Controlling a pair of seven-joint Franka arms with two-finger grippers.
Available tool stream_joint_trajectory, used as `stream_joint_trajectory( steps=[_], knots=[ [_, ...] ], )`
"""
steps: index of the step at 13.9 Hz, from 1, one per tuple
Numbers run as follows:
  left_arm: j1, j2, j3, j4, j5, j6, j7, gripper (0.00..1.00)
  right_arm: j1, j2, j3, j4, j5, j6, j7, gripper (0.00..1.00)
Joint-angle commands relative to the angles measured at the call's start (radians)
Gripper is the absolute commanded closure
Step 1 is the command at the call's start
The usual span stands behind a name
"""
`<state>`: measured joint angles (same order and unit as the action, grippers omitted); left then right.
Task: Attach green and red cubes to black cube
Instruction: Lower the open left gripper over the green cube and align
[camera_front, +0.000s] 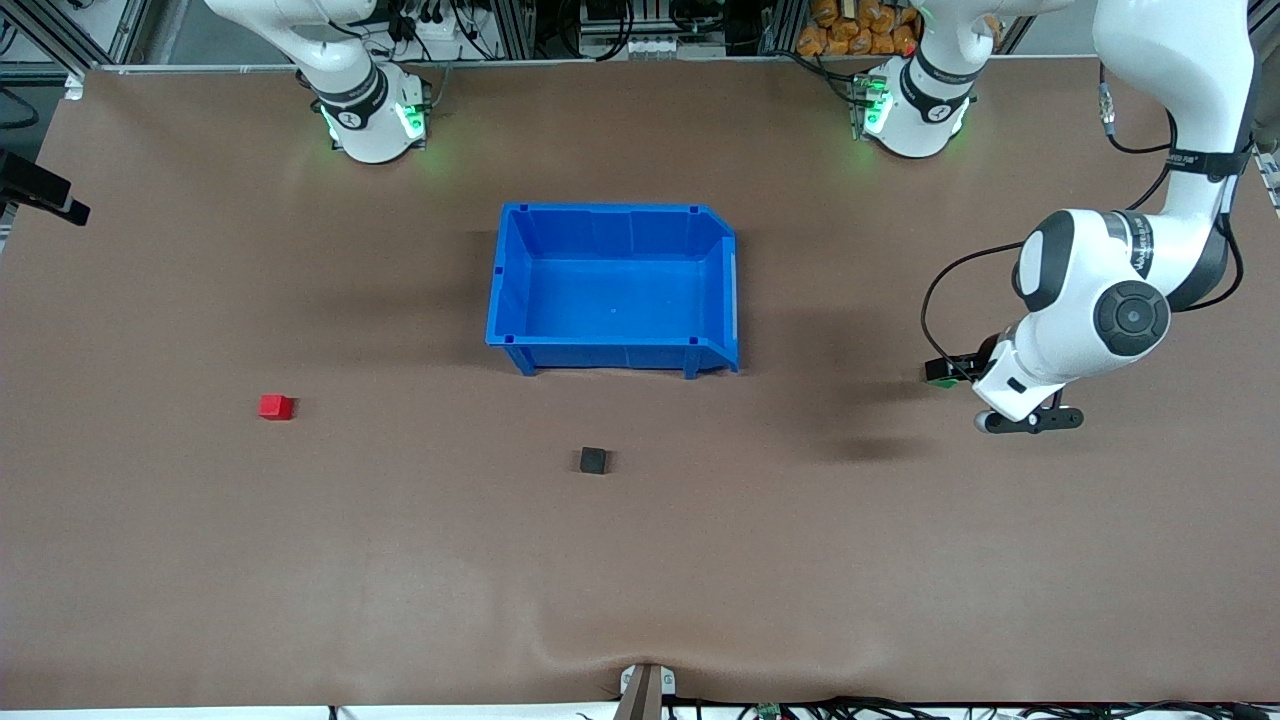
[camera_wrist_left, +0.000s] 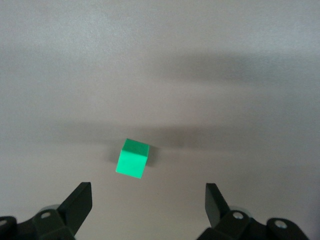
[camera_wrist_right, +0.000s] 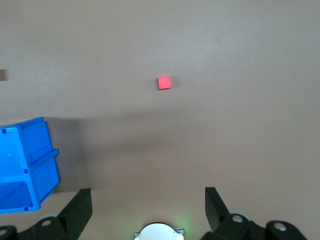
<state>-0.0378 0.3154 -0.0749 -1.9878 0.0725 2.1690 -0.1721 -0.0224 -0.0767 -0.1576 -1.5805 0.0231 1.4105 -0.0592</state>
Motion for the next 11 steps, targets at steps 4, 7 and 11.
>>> stream_joint_trajectory(
  steps=[4, 7, 11],
  knots=[
    [0.039, 0.004, -0.003, -0.124, 0.072, 0.198, 0.097, 0.03, -0.019, 0.006, 0.009, 0.005, 0.015, -0.008, 0.006, 0.00],
    [0.039, -0.001, -0.005, -0.198, 0.072, 0.316, 0.124, 0.11, -0.019, 0.006, 0.009, 0.005, 0.015, -0.008, 0.007, 0.00],
    [0.036, 0.010, -0.005, -0.221, 0.073, 0.357, 0.177, 0.21, -0.021, 0.006, 0.009, 0.005, 0.015, -0.008, 0.009, 0.00]
  ],
)
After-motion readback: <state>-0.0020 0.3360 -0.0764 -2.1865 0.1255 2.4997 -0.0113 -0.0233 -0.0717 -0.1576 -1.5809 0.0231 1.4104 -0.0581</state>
